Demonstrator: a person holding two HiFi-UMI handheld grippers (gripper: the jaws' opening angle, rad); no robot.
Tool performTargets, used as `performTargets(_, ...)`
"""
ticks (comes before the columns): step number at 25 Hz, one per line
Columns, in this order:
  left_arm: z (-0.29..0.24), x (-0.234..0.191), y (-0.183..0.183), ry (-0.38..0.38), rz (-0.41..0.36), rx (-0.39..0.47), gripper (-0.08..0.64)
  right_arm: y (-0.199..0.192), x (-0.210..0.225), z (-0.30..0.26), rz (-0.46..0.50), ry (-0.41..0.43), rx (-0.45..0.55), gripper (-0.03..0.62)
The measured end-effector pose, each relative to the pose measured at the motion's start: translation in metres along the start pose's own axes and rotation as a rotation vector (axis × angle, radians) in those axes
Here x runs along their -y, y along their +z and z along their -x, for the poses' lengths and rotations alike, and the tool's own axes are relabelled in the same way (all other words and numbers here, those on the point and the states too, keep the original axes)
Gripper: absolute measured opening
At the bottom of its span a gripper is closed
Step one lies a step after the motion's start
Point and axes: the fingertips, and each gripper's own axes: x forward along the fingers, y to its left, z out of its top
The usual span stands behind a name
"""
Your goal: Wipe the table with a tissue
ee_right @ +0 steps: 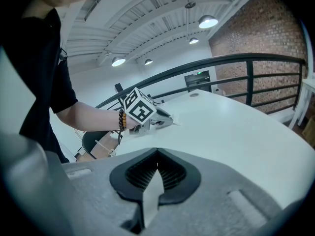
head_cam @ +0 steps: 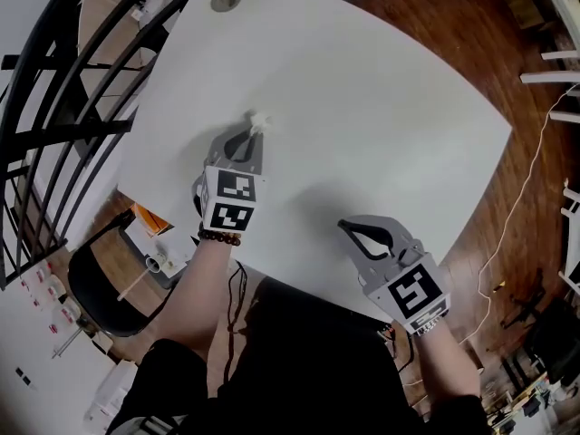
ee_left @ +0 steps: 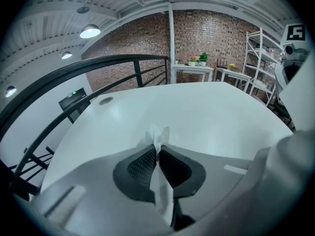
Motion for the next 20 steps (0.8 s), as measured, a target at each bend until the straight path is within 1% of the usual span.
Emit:
performTargets(7,0.024,-0.006,0.015,0.054,0.027,0.07,0.034,-0.004,-0.007,0.012,0.003,-0.009,0.013,-0.008)
performTargets(11,0.046,0.0,0.02,0.069,0.042,0.13,0.034,-0.008,-0.01,0.022,-0.015,-0.035,0.032,-0.008)
performTargets(16,0.086,0.021,0.027,0.087,0.058,0.211,0.034,-0.014,-0.019,0.047,-0.029,-0.079,0.07,-0.008)
performTargets(20,0.129,0.055,0.035,0.093,0.079,0.27,0.034,-0.022,-0.034,0.078,-0.028,-0.109,0.147,-0.008)
